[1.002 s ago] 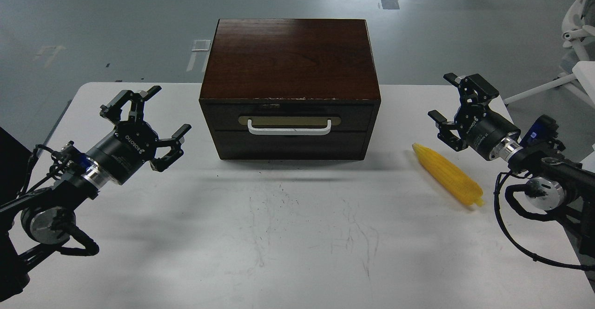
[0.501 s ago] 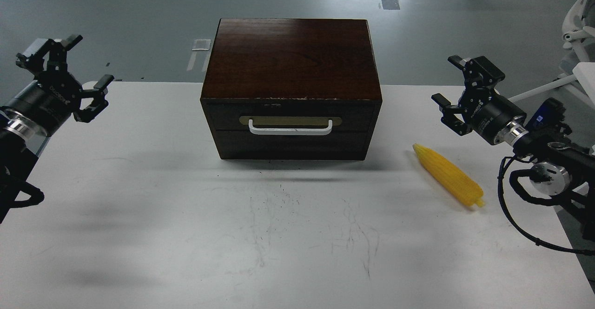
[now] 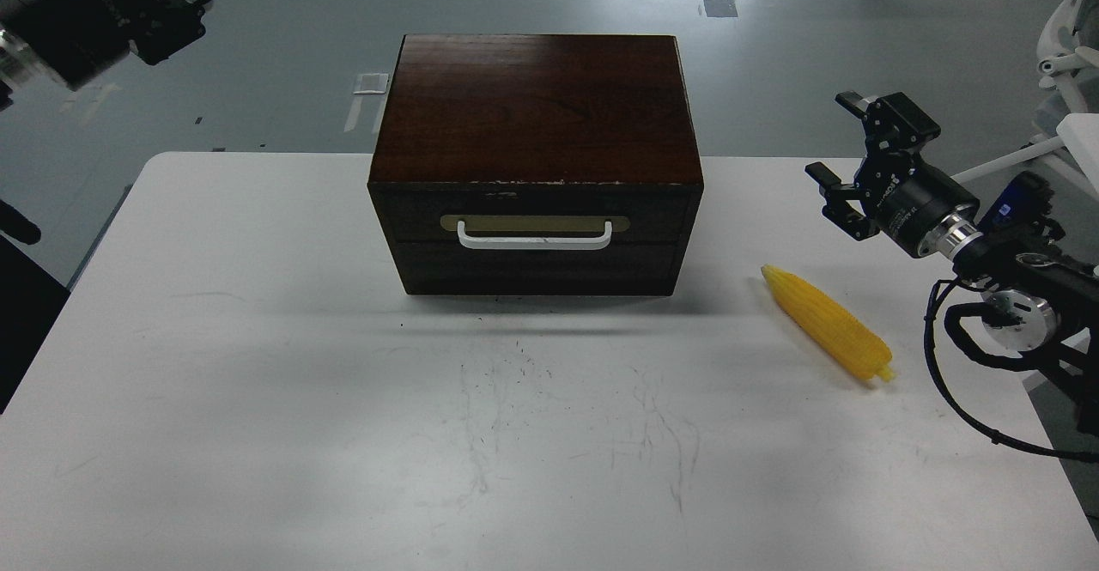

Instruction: Put corn in drawer with both arms

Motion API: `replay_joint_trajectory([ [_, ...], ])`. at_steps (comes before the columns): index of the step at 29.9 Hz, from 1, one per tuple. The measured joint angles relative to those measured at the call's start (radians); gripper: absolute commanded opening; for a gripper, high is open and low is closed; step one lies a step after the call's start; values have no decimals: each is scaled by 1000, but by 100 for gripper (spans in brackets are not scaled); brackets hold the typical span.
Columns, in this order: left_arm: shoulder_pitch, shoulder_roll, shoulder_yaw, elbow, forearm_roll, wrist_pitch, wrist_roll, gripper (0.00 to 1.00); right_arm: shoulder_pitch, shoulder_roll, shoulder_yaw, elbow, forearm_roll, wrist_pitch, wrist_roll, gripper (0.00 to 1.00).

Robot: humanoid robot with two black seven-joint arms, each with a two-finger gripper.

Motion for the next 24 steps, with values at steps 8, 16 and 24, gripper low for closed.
replay_joint_trajectory([
  [8,-111,-103,7,-197,524,0,0,99,0,-3,1,0,0,-2,0,100],
  [16,-163,-238,69,-231,967,0,0,99,0,-2,2,-1,0,-5,0,100],
  [24,-309,-304,329,-233,1137,0,0,99,-1,-6,2,-1,0,-5,0,100],
])
